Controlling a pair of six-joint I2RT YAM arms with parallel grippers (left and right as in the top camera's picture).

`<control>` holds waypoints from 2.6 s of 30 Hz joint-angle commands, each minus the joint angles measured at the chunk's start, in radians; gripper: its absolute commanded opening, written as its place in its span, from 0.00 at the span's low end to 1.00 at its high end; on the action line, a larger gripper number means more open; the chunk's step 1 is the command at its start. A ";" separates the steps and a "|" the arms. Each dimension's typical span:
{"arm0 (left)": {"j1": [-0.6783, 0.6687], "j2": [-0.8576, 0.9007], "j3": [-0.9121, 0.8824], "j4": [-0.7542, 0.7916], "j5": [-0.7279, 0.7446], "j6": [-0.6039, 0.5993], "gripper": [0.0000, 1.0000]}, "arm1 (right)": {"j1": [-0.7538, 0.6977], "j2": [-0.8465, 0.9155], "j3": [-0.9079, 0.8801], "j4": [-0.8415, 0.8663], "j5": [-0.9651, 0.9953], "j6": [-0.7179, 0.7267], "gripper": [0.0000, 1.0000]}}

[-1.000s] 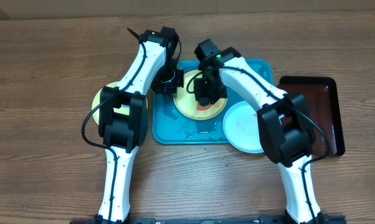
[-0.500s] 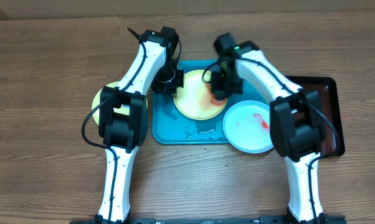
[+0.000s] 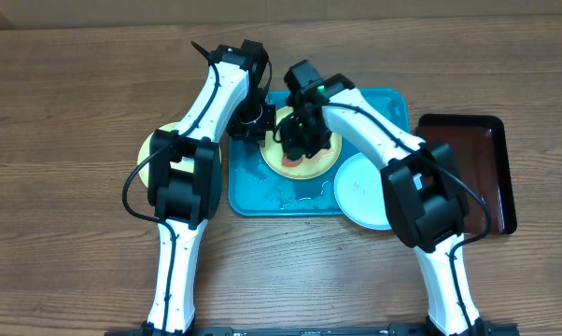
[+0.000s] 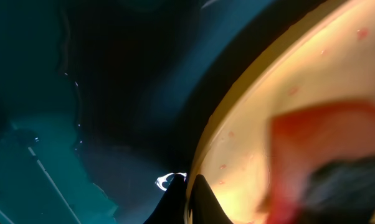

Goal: Clean dirty plates on tray and stack at the side
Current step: 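Scrub the held yellow plate with the sponge in circles, right gripper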

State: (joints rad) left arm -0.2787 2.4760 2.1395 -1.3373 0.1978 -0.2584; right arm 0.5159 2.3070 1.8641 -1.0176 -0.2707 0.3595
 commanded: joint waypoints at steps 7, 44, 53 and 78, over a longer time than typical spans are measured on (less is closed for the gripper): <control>0.011 0.011 -0.017 0.003 -0.042 0.012 0.04 | -0.034 0.010 0.002 -0.155 0.049 0.034 0.04; 0.010 0.011 -0.017 0.002 -0.043 0.012 0.04 | -0.054 0.011 0.002 0.077 0.007 0.027 0.04; 0.010 0.011 -0.017 0.003 -0.044 0.012 0.04 | -0.098 0.010 0.018 -0.032 0.242 0.031 0.04; 0.010 0.011 -0.017 0.010 -0.051 0.012 0.04 | -0.090 0.011 0.037 -0.005 0.196 0.051 0.04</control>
State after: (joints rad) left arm -0.2768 2.4760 2.1395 -1.3308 0.1944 -0.2584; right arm 0.4202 2.3146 1.9194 -1.0374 -0.0101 0.4236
